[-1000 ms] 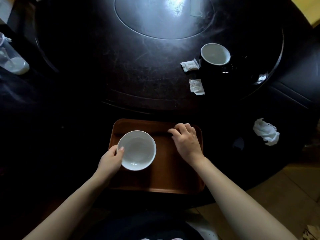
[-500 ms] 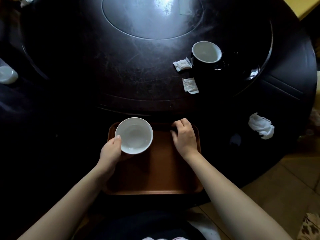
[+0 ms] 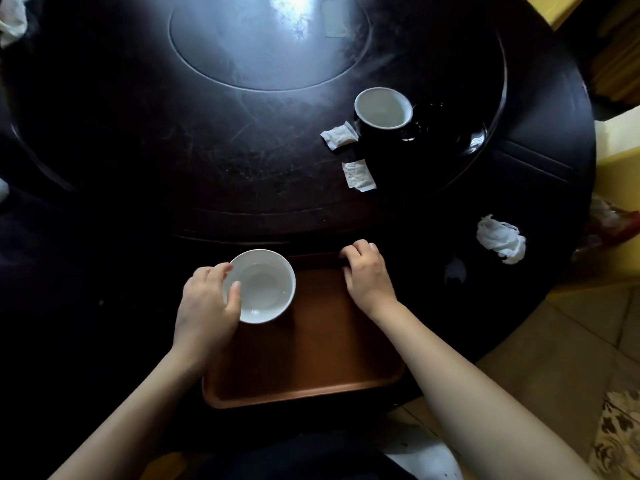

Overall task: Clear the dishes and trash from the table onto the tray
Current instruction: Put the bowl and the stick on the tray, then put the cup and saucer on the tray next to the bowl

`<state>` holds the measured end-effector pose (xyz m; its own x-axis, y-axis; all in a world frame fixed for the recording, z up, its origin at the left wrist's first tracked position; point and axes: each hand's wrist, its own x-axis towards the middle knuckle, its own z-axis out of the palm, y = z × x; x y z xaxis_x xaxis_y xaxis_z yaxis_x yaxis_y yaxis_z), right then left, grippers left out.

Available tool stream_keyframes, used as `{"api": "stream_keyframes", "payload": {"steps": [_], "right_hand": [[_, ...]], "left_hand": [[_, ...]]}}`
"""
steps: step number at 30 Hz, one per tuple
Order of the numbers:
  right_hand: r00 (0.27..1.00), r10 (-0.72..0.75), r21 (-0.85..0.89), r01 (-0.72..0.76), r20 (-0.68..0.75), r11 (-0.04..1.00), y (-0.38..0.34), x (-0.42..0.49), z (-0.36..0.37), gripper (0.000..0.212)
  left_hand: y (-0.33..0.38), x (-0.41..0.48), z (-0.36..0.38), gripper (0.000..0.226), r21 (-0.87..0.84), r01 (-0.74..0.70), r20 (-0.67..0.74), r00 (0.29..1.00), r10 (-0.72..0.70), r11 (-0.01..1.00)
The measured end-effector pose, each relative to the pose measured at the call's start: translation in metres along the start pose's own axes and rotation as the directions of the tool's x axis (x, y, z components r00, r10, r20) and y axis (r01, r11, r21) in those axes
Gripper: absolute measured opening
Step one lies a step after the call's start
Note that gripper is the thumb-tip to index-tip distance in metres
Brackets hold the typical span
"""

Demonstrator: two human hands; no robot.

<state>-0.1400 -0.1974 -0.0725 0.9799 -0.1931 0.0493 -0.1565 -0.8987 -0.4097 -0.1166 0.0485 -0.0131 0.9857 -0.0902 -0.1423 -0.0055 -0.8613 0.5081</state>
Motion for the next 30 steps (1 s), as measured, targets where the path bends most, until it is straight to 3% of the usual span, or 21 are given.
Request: {"api": "stream_keyframes", "payload": {"steps": [4, 7, 11, 14, 16, 19, 23, 30], "right_hand": [[0.994, -0.024, 0.104, 0.013, 0.103, 0.995, 0.021, 0.005, -0.016, 0.02], [0.983, -0.001, 0.13, -0.023, 0.185, 0.991, 0.041, 0.014, -0.035, 0.018], [0.982, 0.052, 0.172, -0.083, 0.179, 0.982, 0.075, 0.034, -0.065, 0.016], [0.955, 0.232, 0.231, -0.271, 0.184, 0.934, 0.104, 0.057, -0.093, 0.015], [0.902, 0.375, 0.301, -0.426, 0.215, 0.853, 0.121, 0.077, -0.109, 0.012], [0.789, 0.521, 0.539, -0.607, 0.325, 0.583, 0.136, 0.111, -0.129, 0.008], [0.691, 0.648, 0.617, -0.671, 0.321, 0.41, 0.15, 0.151, -0.146, 0.026], [0.562, 0.759, 0.686, -0.694, 0.327, 0.219, 0.171, 0.184, -0.14, 0.036]], "left_hand": [[0.038, 0.021, 0.002, 0.035, 0.035, -0.102, 0.026, 0.995, 0.101, 0.994], [0.075, 0.044, 0.006, 0.034, -0.142, -0.121, 0.085, 0.987, 0.134, 0.983], [0.126, 0.091, 0.028, 0.039, -0.408, 0.024, 0.232, 0.97, 0.079, 0.913], [0.171, 0.131, 0.046, 0.04, -0.571, 0.184, 0.34, 0.94, 0.026, 0.8], [0.202, 0.153, 0.054, 0.024, -0.6, 0.214, 0.375, 0.926, 0.035, 0.771], [0.232, 0.187, 0.064, 0.02, -0.593, 0.254, 0.406, 0.914, 0.012, 0.764], [0.254, 0.217, 0.073, 0.04, -0.613, 0.36, 0.449, 0.891, -0.065, 0.704], [0.266, 0.235, 0.081, 0.045, -0.656, 0.447, 0.457, 0.876, -0.151, 0.608]]}}
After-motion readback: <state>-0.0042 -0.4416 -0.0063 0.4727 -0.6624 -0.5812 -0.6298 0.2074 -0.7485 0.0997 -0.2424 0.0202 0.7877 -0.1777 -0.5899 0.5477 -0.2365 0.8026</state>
